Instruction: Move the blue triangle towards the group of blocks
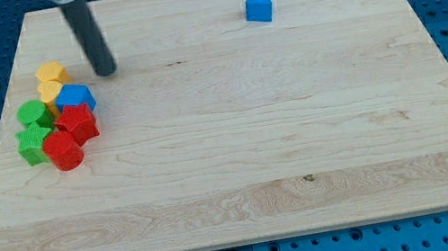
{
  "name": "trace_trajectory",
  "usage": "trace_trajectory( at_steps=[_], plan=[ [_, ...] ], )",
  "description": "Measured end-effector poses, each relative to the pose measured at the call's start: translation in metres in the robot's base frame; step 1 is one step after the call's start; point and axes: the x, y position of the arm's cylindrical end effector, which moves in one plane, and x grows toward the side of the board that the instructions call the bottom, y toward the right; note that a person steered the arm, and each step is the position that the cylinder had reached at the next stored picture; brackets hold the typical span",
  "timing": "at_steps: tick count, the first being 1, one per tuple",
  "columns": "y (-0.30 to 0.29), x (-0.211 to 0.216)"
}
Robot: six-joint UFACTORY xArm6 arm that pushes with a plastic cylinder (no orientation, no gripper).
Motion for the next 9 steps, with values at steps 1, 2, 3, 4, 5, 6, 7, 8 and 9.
trace_trajectory(
  at_steps=[1, 2, 3, 4, 5, 6, 7, 8, 9],
  plan=[
    [0.077, 0.017],
    [0.164, 0.020],
    [0.231, 0.007],
    [0.242, -0.054],
    [0.242, -0.085],
    [0.243, -0.085],
    [0.222, -0.088],
    [0.186, -0.090],
    [0.167, -0.111]
  ],
)
